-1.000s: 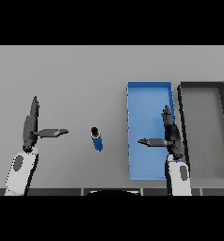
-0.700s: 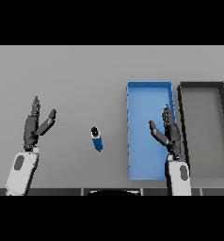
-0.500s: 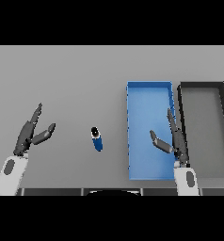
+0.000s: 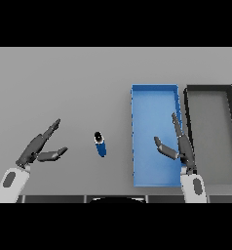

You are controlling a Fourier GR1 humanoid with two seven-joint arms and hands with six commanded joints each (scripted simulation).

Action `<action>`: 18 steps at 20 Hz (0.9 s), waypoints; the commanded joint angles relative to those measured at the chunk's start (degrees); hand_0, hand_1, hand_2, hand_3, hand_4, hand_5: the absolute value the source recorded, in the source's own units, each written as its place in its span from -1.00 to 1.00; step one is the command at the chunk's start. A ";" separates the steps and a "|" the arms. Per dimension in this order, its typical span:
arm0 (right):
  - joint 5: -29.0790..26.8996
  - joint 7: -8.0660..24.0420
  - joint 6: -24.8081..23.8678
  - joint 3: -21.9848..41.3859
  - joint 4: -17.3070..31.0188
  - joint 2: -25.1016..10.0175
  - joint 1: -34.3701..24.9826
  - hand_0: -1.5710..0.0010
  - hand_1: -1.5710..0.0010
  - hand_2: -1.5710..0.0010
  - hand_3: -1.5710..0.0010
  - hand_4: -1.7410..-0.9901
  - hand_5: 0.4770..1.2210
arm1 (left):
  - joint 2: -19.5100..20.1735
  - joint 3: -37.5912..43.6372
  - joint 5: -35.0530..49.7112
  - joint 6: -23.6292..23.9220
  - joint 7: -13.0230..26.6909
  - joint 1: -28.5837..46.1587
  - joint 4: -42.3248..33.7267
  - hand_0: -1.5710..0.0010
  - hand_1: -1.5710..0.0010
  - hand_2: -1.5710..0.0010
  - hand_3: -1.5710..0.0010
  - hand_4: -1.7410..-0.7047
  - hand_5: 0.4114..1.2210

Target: Pick up the blue pipe and place it into the blue bin.

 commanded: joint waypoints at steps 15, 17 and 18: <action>-0.12 1.56 0.11 -0.05 -1.38 0.09 1.22 1.00 1.00 1.00 1.00 0.44 -0.62 | -14.57 -12.82 -8.76 -0.26 6.18 -6.14 4.05 1.00 1.00 1.00 1.00 0.14 -0.88; 0.09 1.51 -0.09 0.31 -1.90 0.55 1.69 1.00 1.00 1.00 1.00 0.43 -0.60 | -16.33 -12.87 -9.12 0.56 5.55 -7.25 5.22 1.00 1.00 1.00 1.00 0.15 -0.88; -0.21 1.86 0.00 0.29 -1.39 0.86 1.14 1.00 1.00 1.00 1.00 0.41 -0.59 | -17.20 -12.88 -9.39 0.67 5.56 -8.08 6.76 1.00 1.00 1.00 1.00 0.17 -0.88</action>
